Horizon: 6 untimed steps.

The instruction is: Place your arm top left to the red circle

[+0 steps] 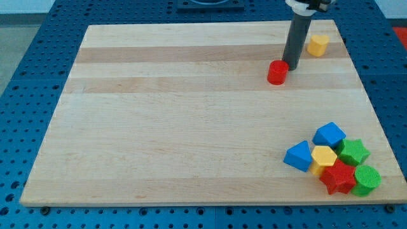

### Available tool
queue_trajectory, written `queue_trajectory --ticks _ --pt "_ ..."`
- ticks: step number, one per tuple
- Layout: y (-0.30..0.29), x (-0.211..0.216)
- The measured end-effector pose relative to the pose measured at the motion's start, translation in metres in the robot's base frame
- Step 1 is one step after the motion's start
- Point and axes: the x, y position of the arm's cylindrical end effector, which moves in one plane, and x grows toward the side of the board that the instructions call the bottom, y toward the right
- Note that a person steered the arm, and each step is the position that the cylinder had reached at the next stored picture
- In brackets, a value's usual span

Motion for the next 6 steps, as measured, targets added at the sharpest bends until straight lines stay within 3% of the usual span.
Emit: queue_trajectory --ticks 2,3,4,5,6 --pt "-0.013 0.067" --pt "-0.013 -0.009" --pt "-0.072 0.004" --pt "-0.094 0.033" --pt "-0.082 0.099"
